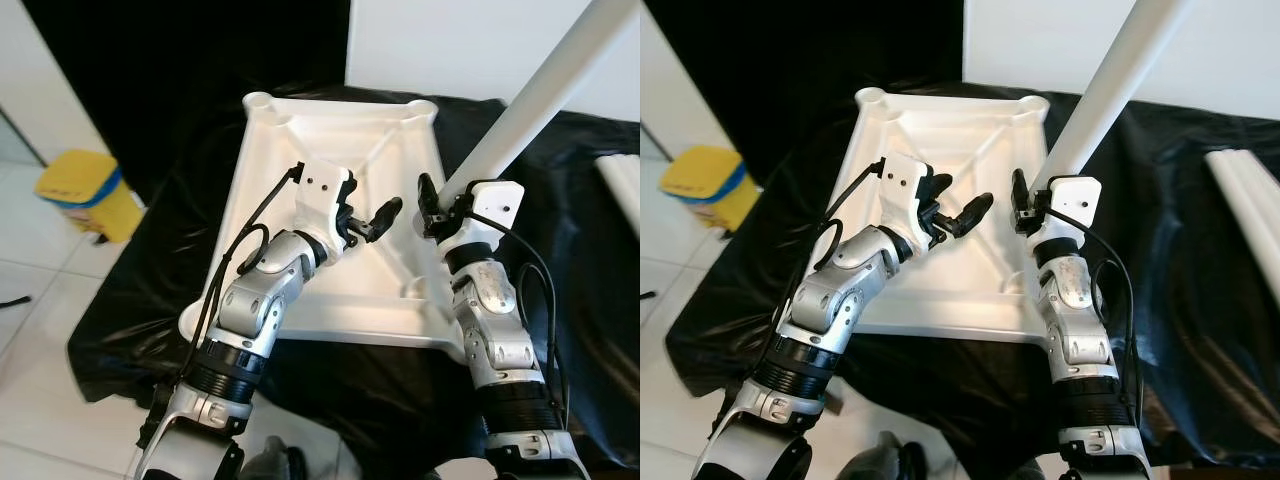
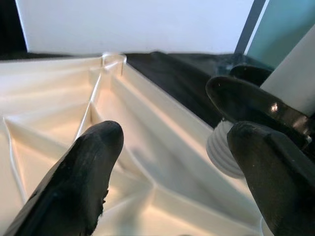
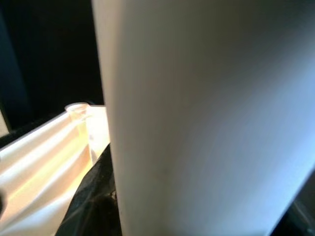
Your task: Building children table
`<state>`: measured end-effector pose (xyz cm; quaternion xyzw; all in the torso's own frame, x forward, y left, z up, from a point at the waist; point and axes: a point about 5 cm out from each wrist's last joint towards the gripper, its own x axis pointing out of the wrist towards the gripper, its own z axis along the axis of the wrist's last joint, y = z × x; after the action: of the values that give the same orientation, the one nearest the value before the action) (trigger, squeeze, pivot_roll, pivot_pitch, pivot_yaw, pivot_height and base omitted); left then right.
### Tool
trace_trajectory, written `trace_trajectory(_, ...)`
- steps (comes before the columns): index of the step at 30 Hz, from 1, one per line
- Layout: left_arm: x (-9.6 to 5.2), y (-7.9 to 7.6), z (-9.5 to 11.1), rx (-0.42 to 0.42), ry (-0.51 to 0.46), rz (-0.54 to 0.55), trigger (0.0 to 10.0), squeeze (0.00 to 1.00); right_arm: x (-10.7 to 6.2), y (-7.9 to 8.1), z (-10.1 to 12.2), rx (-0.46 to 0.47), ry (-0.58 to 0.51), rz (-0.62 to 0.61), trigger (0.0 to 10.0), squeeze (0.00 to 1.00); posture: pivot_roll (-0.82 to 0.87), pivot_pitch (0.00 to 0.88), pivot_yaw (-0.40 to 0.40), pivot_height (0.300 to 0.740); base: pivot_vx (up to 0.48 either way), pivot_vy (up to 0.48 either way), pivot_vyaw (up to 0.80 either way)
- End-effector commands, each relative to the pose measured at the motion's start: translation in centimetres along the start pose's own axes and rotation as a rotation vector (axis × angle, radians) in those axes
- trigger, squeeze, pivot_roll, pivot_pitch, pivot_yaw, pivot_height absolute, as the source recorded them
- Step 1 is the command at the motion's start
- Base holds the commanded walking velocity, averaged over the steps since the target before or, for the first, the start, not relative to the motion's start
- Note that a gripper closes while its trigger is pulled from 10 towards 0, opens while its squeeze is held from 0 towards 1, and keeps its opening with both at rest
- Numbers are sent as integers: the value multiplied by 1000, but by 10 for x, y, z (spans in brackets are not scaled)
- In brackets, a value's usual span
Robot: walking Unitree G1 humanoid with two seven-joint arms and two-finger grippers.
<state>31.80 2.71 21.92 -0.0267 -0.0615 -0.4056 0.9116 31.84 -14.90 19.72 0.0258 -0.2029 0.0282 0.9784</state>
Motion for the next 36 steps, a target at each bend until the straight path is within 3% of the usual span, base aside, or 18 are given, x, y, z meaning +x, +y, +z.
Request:
trace_trajectory(1, 2, -6, -3, 1, 18, -33, 10000, 0, -2, -4, 0, 3, 0, -15, 10000, 0, -38, 111, -31, 740, 0, 0, 0)
trace_trajectory(22, -1, -4, -1, 39, -12, -34, 10000, 0, -3, -8, -4, -10, 18, -24, 10000, 0, -36, 117, -33, 740, 0, 0, 0)
trace_trajectory(36, 0, -1, 1, 39, -22, -15, 10000, 0, -1, -10, -7, 3, 46, -39, 10000, 0, -37, 126, -31, 740, 0, 0, -672)
